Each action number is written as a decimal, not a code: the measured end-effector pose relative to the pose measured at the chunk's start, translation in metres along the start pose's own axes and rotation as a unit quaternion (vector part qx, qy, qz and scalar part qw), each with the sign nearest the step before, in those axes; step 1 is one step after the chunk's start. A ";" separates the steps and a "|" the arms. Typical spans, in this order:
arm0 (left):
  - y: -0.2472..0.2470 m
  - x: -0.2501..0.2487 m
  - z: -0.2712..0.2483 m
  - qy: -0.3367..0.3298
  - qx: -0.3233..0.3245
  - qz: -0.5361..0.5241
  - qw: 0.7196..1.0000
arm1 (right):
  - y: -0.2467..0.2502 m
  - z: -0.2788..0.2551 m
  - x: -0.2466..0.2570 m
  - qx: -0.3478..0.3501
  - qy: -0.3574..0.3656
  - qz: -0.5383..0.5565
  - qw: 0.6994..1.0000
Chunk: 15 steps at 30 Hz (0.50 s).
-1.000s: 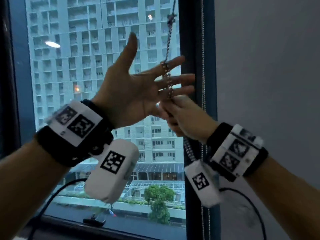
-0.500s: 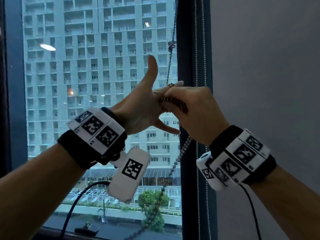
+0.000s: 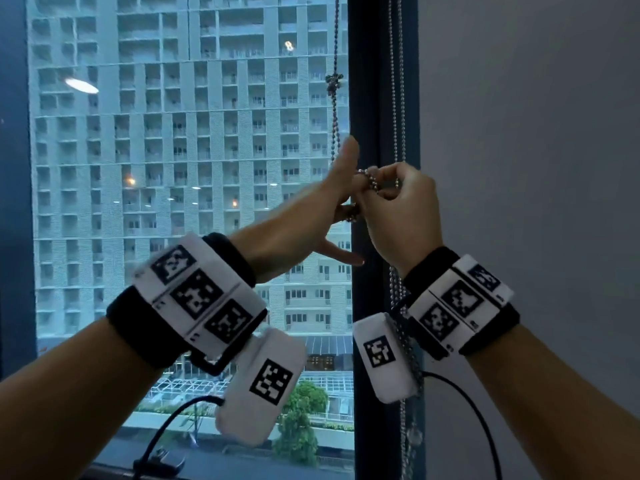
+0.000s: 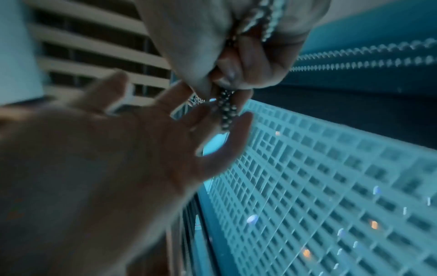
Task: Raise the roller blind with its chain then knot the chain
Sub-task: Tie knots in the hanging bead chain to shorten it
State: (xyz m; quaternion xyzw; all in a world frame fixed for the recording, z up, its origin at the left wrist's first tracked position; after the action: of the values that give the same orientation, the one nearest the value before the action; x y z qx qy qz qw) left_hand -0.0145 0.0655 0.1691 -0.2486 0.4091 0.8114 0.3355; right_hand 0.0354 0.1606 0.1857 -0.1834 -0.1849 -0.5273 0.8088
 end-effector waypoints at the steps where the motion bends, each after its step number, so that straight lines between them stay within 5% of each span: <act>1: 0.001 -0.001 0.000 -0.012 -0.019 0.037 0.999 | -0.003 -0.002 -0.005 0.016 -0.018 0.025 0.999; 6: 0.016 0.000 0.000 -0.030 -0.061 0.090 0.994 | -0.010 -0.019 -0.011 0.098 -0.050 0.164 0.980; 15: 0.019 -0.002 0.006 -0.034 -0.044 0.125 0.991 | -0.004 -0.023 0.006 0.126 -0.002 0.139 0.982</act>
State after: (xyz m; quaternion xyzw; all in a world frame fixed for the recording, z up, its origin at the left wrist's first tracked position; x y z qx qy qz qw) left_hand -0.0283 0.0610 0.1832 -0.1822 0.3896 0.8721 0.2335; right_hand 0.0364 0.1433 0.1688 -0.1053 -0.2242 -0.3818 0.8904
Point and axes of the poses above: each hand's wrist, its own z-axis towards the middle knuckle, its own y-axis out of the back of the hand, x = y × z, the point moved 9 cm from there along z, towards the middle knuckle, and after that the axes turned 2 degrees about -x, right-handed, at the moved point
